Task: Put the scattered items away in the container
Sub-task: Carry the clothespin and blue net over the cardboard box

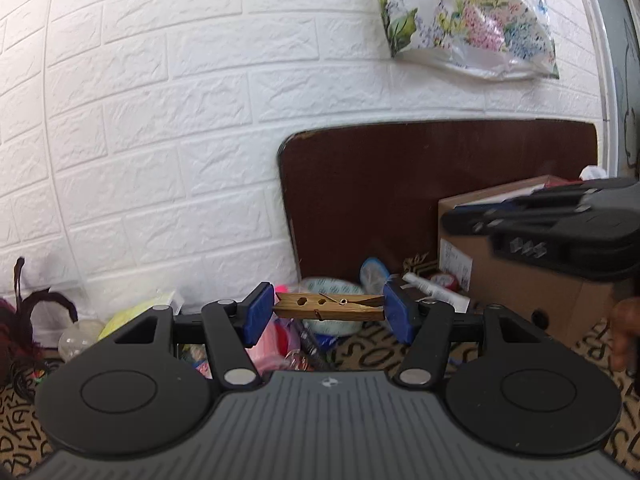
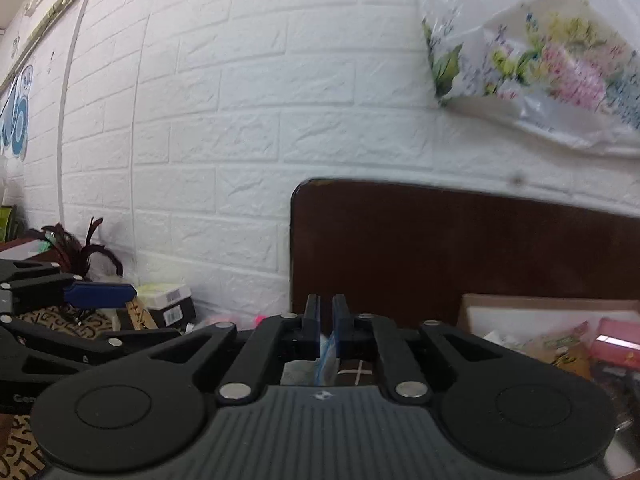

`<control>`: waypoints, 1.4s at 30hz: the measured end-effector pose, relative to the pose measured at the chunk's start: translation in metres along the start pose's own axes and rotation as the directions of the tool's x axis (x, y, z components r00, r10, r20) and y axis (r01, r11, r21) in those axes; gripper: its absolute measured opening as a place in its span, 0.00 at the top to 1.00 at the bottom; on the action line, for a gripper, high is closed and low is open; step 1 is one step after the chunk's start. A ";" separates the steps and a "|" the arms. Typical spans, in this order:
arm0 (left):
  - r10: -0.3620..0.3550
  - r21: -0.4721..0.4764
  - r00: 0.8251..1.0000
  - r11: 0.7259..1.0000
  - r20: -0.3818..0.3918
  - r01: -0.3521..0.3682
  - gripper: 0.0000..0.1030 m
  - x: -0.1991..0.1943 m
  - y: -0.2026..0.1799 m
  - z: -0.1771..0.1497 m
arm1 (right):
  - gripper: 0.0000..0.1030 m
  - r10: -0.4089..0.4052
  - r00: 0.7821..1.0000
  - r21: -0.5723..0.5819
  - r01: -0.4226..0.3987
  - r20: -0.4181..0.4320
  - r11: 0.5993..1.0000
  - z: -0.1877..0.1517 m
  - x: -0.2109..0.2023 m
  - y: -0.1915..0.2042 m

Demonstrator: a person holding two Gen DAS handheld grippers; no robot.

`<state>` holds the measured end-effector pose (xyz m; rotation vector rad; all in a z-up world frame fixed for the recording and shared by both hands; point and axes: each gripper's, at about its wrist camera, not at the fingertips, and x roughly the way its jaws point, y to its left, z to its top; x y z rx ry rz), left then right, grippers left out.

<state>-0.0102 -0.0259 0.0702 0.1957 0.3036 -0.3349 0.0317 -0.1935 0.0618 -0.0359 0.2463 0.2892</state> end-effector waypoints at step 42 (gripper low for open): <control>-0.036 -0.003 0.999 0.999 0.022 0.036 0.42 0.030 -0.003 0.012 | 0.98 0.180 0.980 0.282 -0.196 0.082 0.939 0.004 0.001 -0.015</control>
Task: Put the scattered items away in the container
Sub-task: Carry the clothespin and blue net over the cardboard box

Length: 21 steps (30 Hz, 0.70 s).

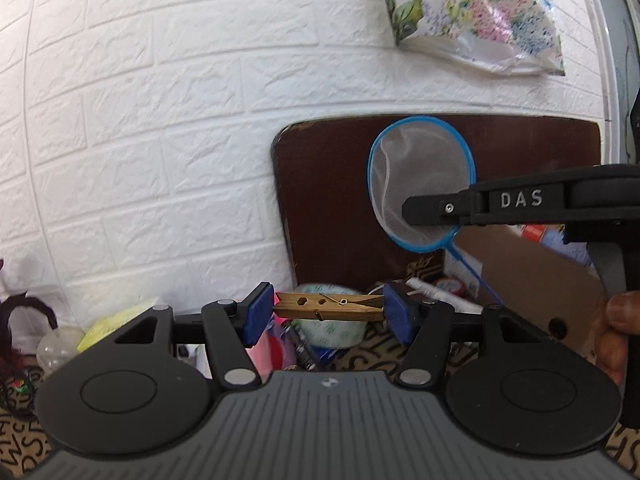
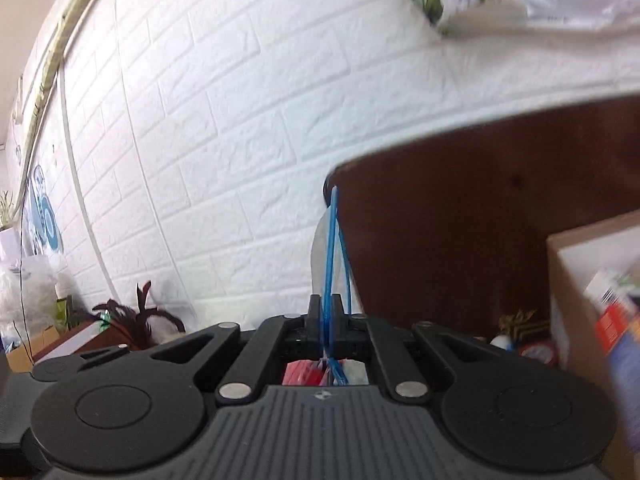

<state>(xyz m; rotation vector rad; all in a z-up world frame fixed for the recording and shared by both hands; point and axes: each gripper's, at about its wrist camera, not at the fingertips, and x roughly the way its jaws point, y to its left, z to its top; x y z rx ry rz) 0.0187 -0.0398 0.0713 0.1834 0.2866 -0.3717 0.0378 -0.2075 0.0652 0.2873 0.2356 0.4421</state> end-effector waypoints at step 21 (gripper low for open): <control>-0.268 0.096 0.961 0.961 0.075 0.260 0.42 0.090 -0.161 0.092 | 0.98 -0.385 0.923 -0.114 0.382 -0.001 0.917 0.094 -0.078 -0.144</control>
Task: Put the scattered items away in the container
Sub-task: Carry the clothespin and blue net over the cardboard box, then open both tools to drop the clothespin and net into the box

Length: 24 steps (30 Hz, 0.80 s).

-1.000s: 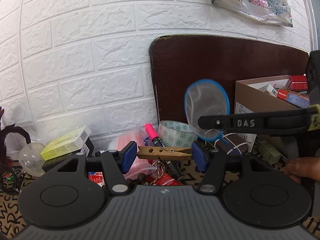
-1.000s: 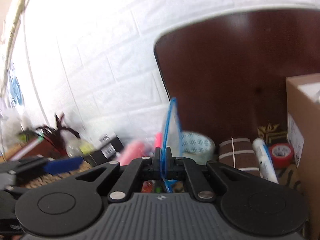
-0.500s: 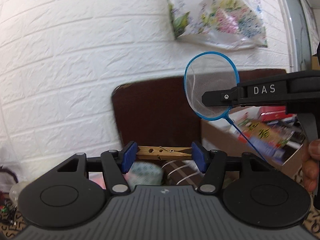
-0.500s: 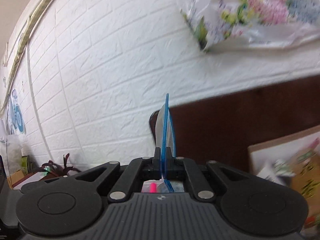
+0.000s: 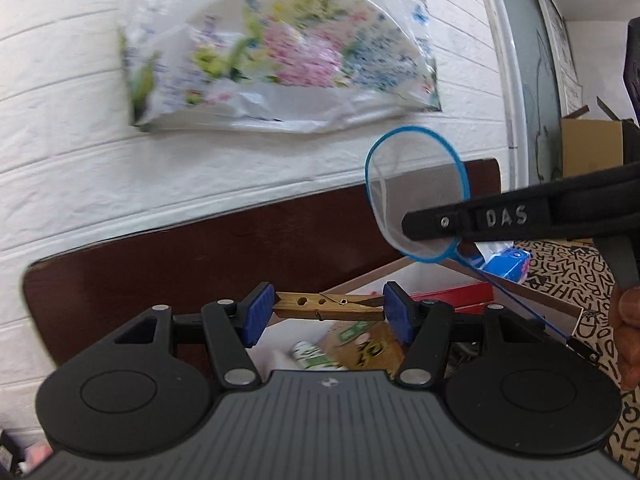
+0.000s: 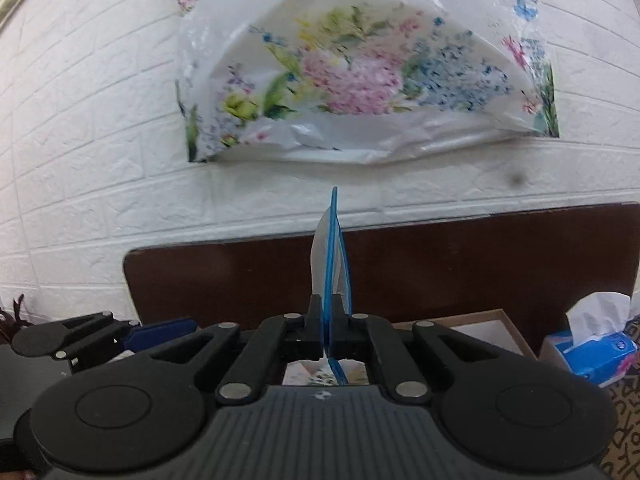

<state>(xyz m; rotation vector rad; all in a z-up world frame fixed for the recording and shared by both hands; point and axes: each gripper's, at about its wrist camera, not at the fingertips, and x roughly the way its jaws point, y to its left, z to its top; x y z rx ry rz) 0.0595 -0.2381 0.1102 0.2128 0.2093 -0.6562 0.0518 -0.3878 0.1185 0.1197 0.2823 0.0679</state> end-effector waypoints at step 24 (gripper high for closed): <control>0.094 0.049 0.984 0.995 -0.151 -0.087 0.17 0.058 -0.038 -0.012 | 0.35 -0.035 0.994 0.064 0.041 -0.100 0.997 -0.034 0.028 -0.056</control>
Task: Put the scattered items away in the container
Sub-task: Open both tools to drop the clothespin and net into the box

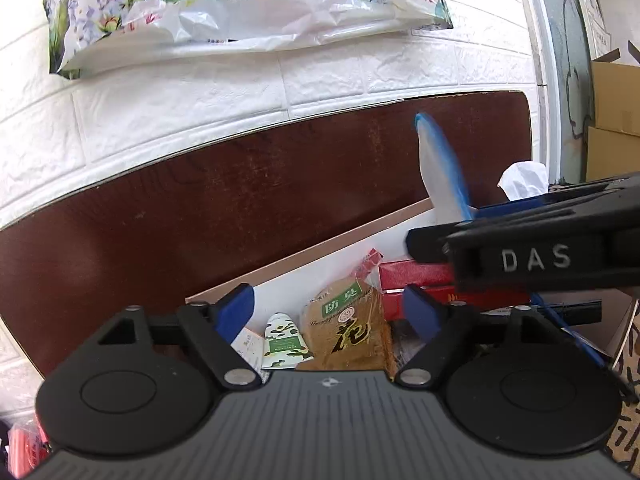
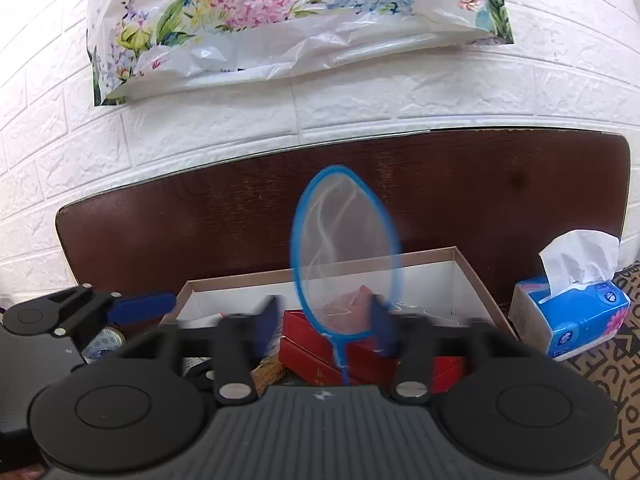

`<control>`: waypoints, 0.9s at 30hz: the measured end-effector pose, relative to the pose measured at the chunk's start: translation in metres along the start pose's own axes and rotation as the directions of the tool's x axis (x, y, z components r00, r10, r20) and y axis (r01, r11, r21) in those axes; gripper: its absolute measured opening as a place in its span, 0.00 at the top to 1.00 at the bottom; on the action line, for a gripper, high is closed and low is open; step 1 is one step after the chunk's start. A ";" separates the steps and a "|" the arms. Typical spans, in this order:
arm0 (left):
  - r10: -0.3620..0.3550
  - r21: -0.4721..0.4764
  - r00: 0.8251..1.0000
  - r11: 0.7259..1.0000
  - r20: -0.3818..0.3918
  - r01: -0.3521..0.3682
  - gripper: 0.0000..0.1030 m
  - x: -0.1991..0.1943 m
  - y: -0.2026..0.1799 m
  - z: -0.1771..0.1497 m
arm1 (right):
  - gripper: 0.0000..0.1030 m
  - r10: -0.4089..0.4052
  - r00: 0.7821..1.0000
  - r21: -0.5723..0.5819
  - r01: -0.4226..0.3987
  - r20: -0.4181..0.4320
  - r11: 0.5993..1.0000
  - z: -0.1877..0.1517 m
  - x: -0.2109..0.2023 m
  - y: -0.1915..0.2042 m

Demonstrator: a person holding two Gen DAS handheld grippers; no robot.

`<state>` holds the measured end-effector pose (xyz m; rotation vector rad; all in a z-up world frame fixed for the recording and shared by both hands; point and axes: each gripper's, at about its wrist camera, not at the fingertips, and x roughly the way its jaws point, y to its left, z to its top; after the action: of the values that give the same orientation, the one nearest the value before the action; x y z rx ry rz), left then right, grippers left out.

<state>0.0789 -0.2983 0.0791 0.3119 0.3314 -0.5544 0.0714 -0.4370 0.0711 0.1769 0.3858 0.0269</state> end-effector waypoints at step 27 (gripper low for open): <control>0.130 -0.128 0.990 0.983 -0.047 -0.135 0.00 -0.007 -0.001 0.001 | 0.00 -0.046 0.998 0.059 0.044 0.033 0.997 -0.004 -0.030 -0.021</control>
<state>0.0734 -0.2967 0.0827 0.2164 0.3793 -0.3936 0.0422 -0.4586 0.0753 0.2262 0.3561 -0.0321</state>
